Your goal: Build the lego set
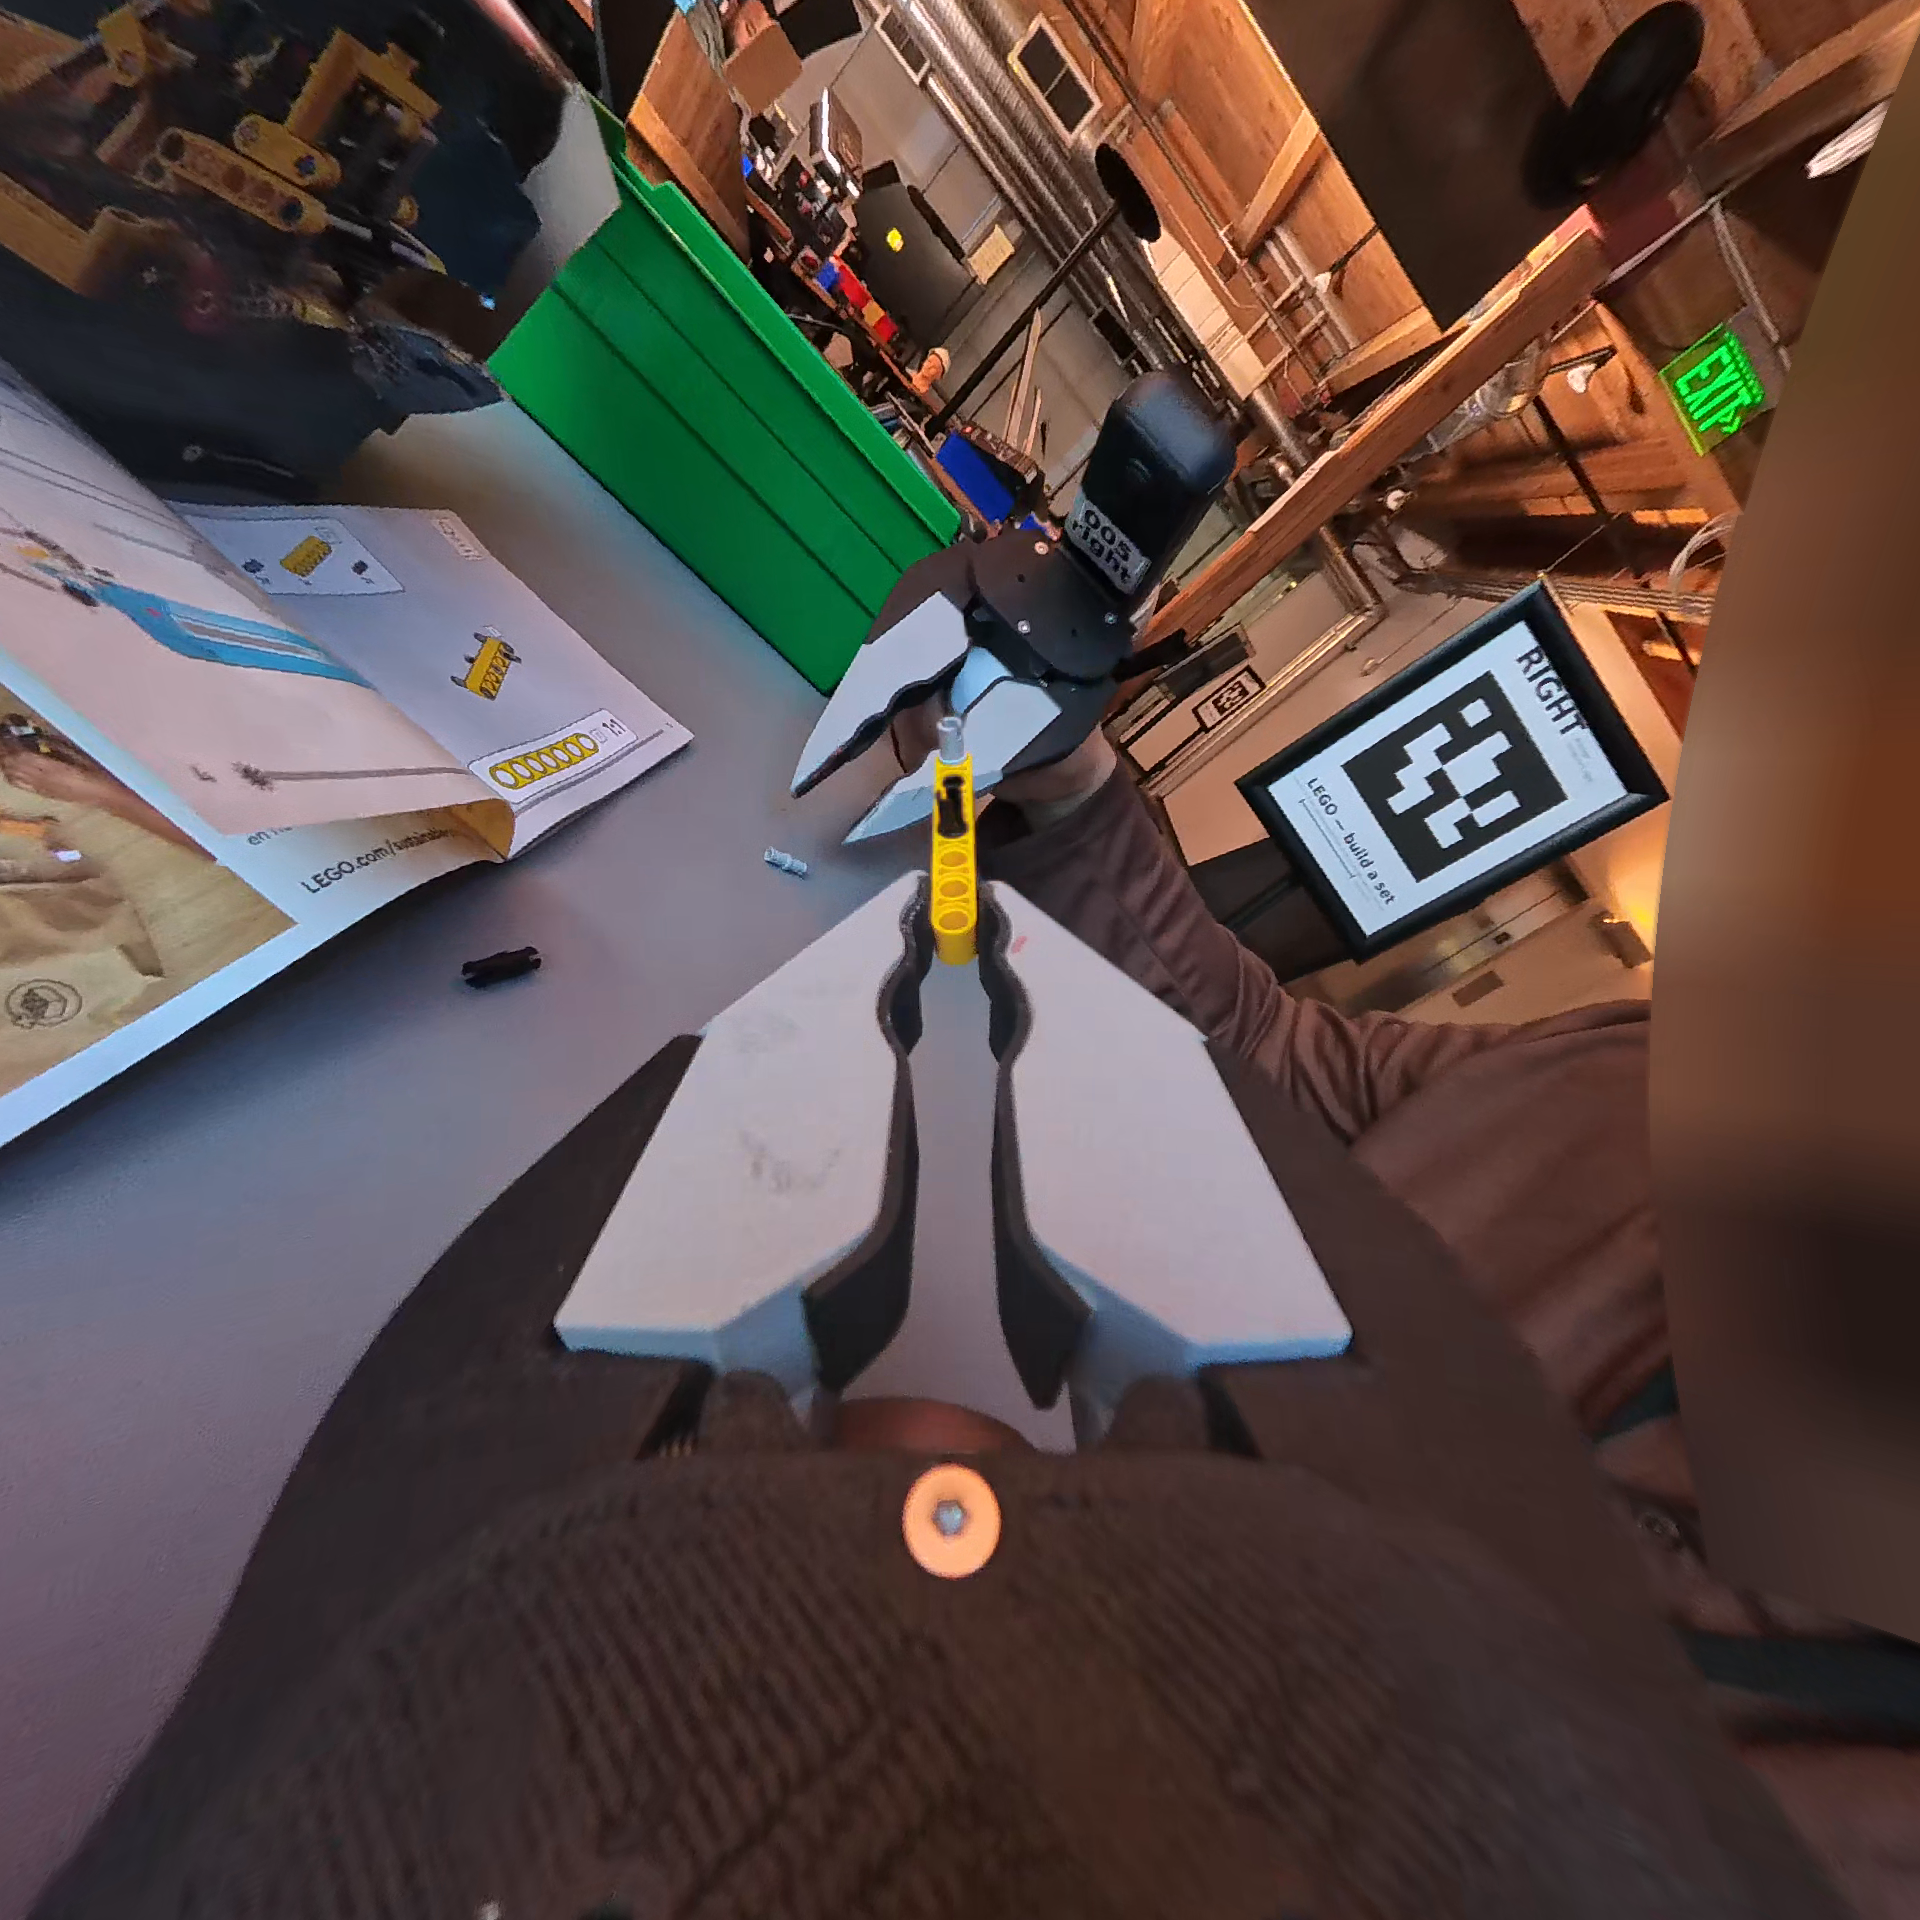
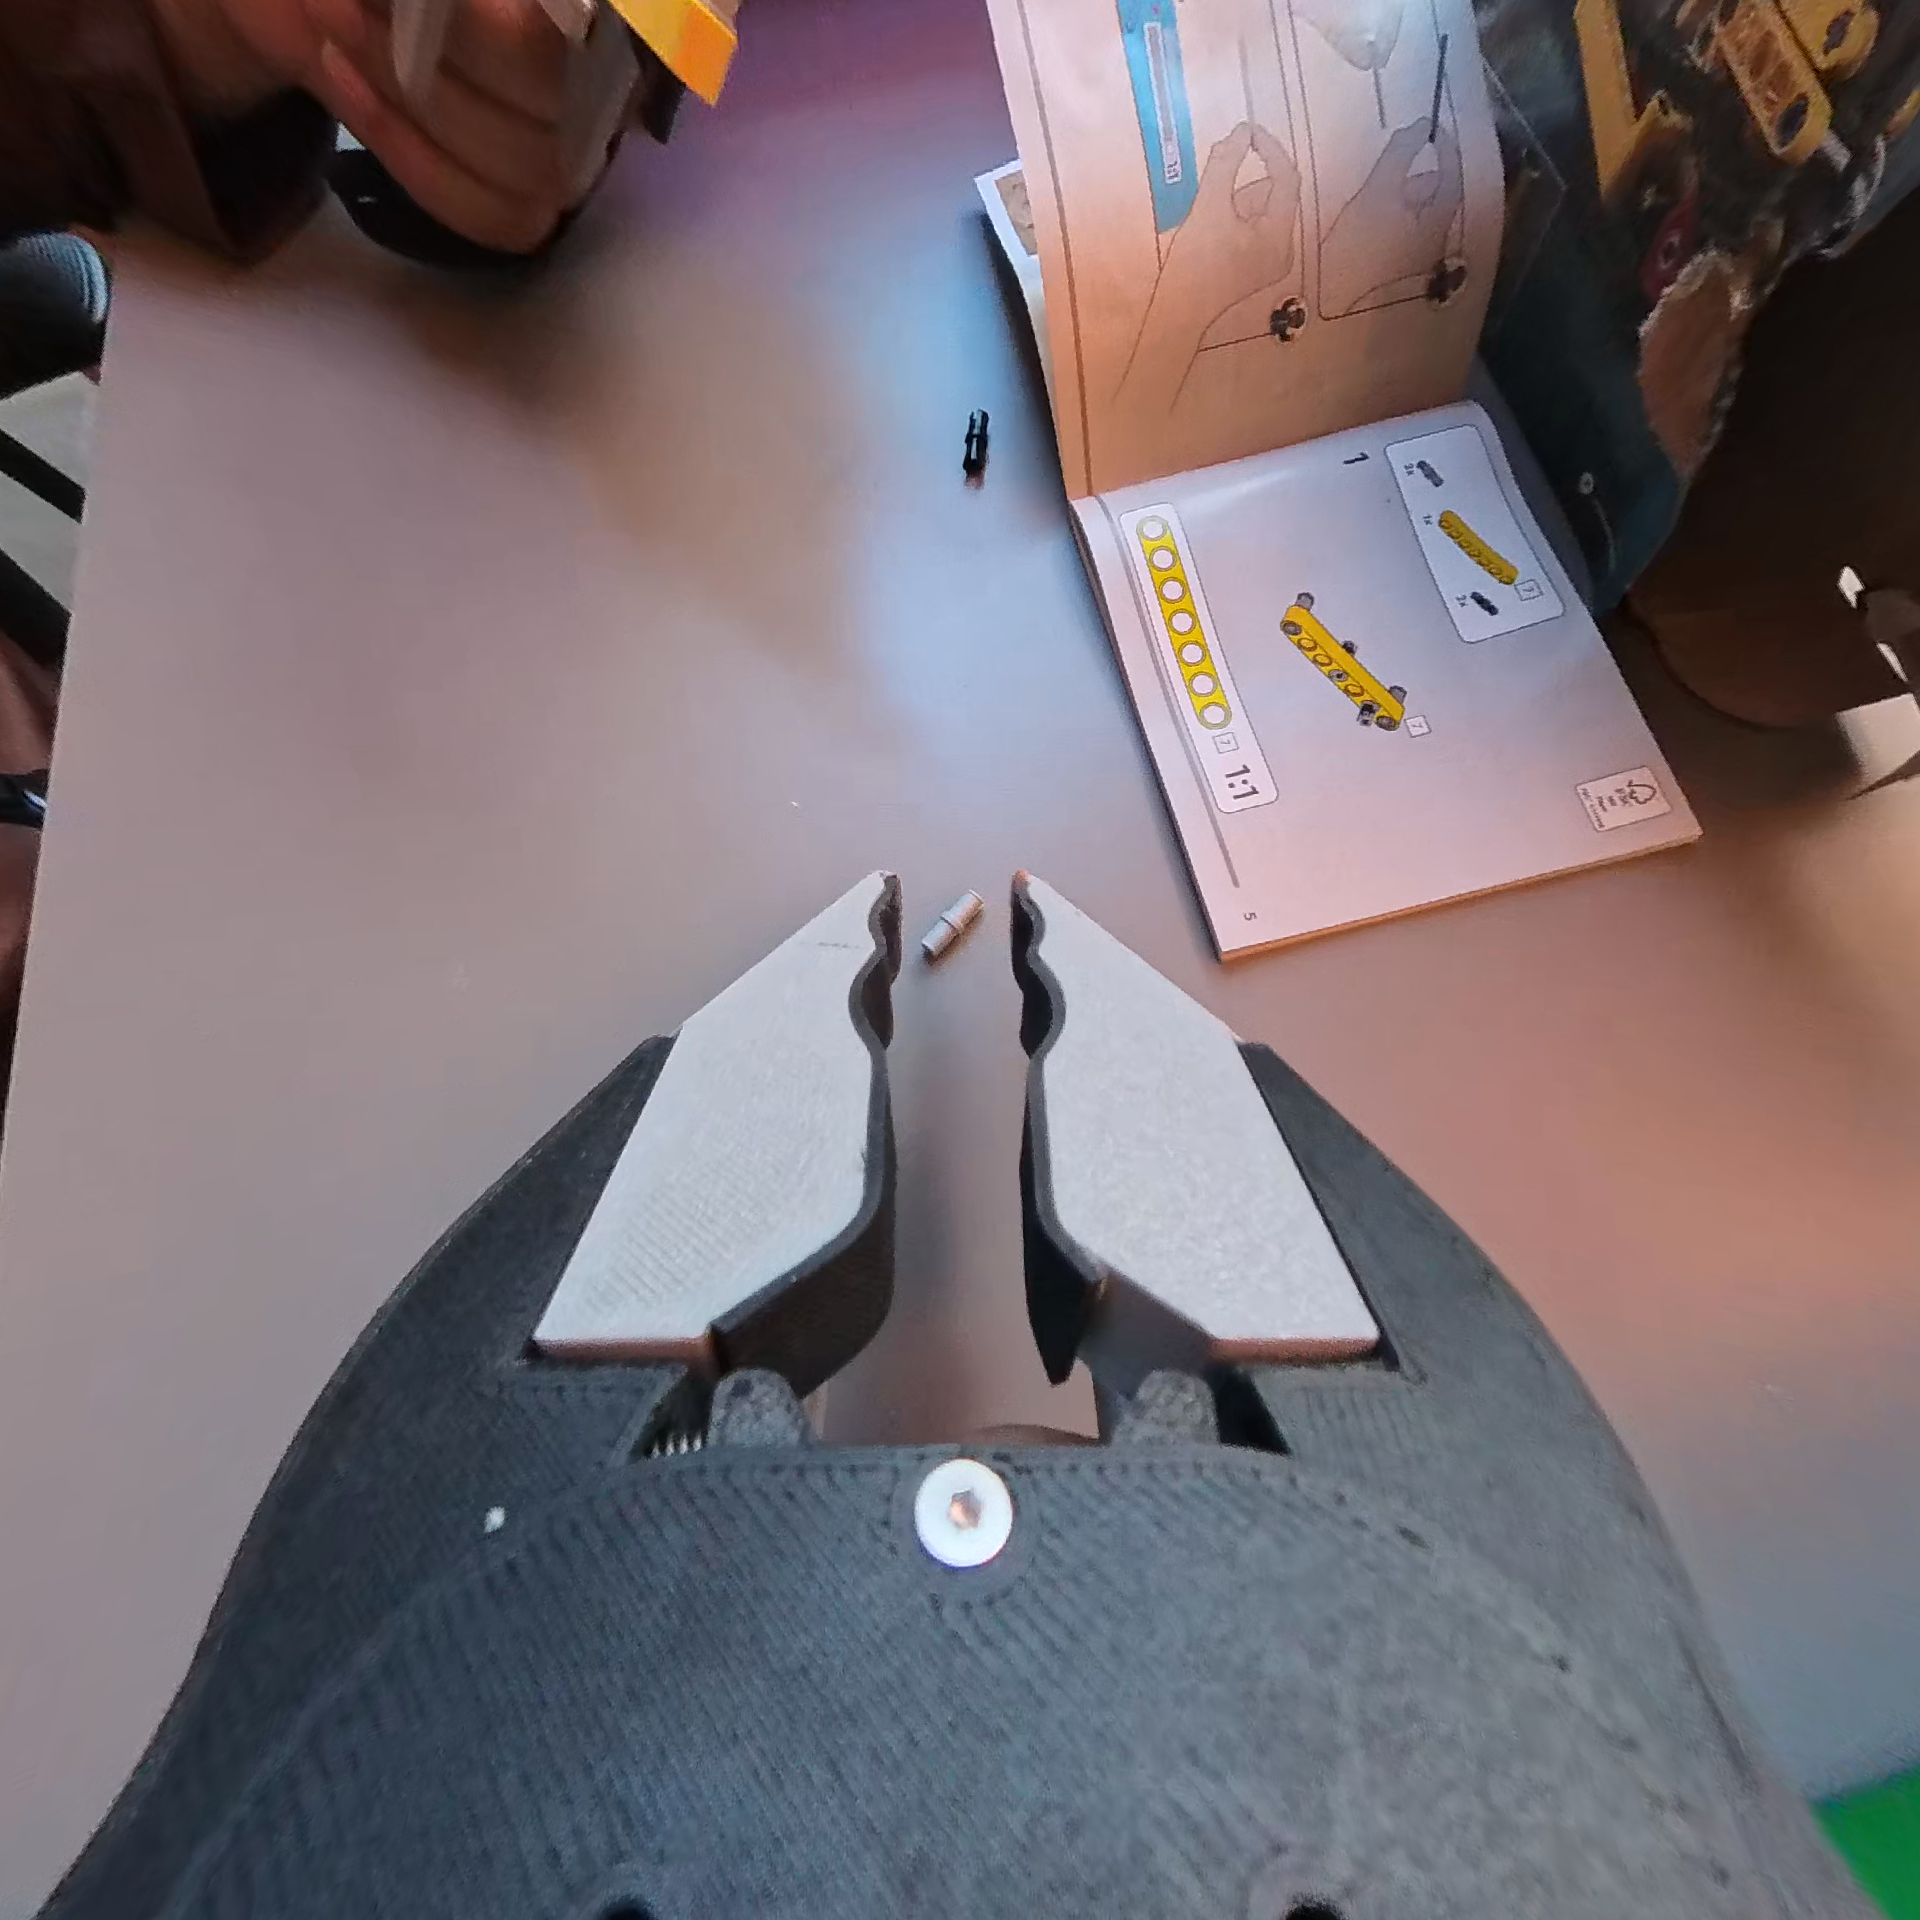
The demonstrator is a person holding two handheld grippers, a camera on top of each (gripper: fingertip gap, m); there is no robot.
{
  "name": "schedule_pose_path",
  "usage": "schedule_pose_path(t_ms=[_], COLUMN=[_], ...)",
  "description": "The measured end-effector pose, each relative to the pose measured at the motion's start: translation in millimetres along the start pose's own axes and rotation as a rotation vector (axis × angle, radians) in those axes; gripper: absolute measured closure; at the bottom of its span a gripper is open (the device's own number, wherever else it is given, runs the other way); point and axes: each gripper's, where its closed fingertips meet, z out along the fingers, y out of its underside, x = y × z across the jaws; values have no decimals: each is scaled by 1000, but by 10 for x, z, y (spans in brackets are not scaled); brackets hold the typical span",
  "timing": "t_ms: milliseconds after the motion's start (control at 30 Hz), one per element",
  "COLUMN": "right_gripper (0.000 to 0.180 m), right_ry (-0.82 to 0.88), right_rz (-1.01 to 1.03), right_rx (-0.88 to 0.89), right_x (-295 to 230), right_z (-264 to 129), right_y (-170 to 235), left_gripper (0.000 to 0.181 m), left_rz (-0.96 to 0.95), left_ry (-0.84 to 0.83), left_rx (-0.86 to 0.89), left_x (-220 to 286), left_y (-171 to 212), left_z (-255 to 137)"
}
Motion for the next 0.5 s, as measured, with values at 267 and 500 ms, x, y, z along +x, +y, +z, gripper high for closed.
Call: schedule_pose_path(t_ms=[267,500], right_gripper=[158,155], right_ry=[-17,-63], right_rz=[0,-88], right_rx=[119,190], right_x=[-86,-376], right_z=[18,99], right_y=[-263,-537], left_gripper=[175,176], left_rz=[171,498], left_ry=[-117,-227], left_rx=[-107,-191], left_x=[-84,-65], left_y=[160,251], left_z=[63,124])
